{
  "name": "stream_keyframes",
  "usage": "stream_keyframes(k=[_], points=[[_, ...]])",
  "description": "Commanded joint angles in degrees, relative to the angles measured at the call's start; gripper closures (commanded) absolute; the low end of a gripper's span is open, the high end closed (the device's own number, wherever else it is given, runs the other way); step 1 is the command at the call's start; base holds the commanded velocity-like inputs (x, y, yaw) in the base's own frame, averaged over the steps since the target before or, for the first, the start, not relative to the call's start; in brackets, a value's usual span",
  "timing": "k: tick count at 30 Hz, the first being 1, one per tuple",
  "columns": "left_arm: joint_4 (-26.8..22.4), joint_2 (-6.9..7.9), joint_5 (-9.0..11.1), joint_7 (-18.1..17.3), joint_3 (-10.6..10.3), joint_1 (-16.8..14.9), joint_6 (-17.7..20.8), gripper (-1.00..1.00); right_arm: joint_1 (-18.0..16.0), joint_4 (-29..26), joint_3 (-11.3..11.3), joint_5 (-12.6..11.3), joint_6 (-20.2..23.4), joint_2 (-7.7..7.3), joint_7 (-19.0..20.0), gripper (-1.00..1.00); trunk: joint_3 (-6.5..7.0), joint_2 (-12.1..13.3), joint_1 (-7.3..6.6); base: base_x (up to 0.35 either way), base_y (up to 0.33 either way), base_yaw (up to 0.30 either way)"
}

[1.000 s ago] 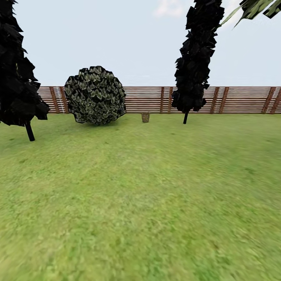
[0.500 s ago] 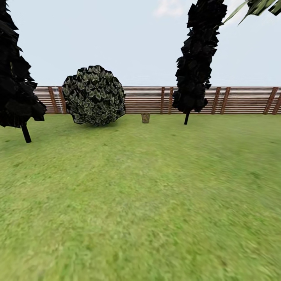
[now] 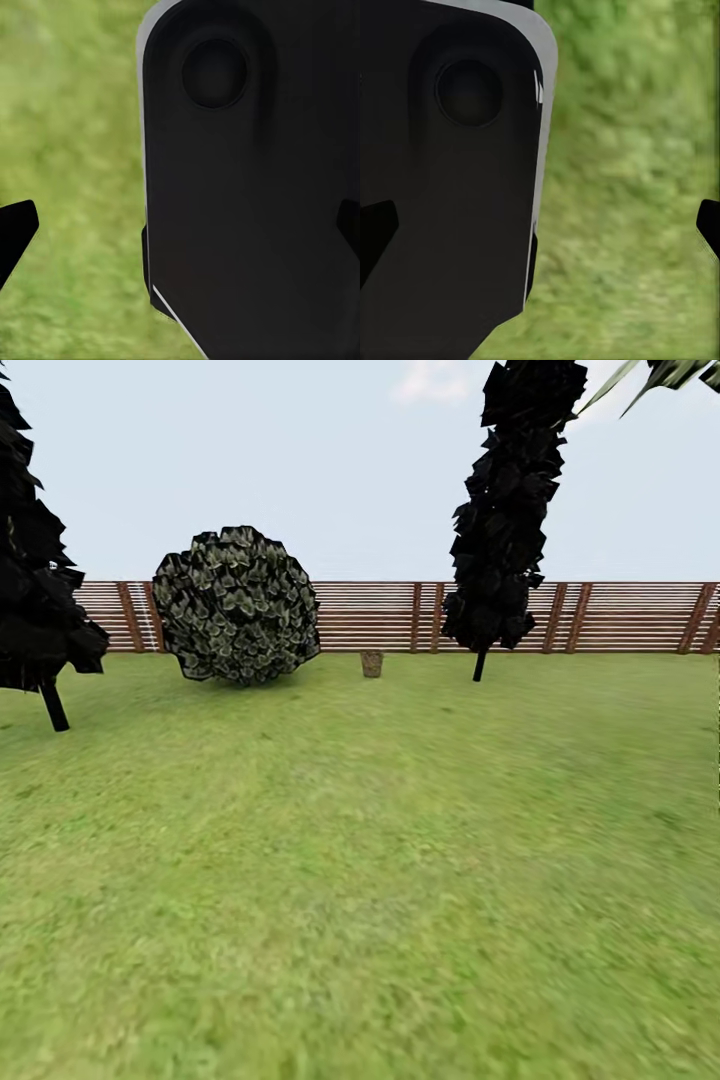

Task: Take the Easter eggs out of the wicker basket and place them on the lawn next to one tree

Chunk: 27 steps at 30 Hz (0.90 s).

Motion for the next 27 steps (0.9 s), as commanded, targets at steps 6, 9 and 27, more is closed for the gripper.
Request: stream_keyframes(k=[6,9,27], points=[[-0.1,0.01,0.0,0.0,0.0,0.0,0.0,-1.0,-0.1,0.1,0.0,0.5,0.0,-0.01,0.0,-1.0,-0.04,0.0,0.03,0.33,0.0,-0.069],[-0.1,0.01,0.0,0.0,0.0,0.0,0.0,-1.0,-0.1,0.1,0.0,0.5,0.0,-0.01,0.0,-1.0,-0.04,0.0,0.03,0.33,0.0,-0.005],[-0.1,-0.08,0.0,0.0,0.0,0.0,0.0,-1.0,-0.1,0.1,0.1,0.5,0.0,-0.01,0.0,-1.0,-0.04,0.0,0.03,0.33,0.0,0.0]])
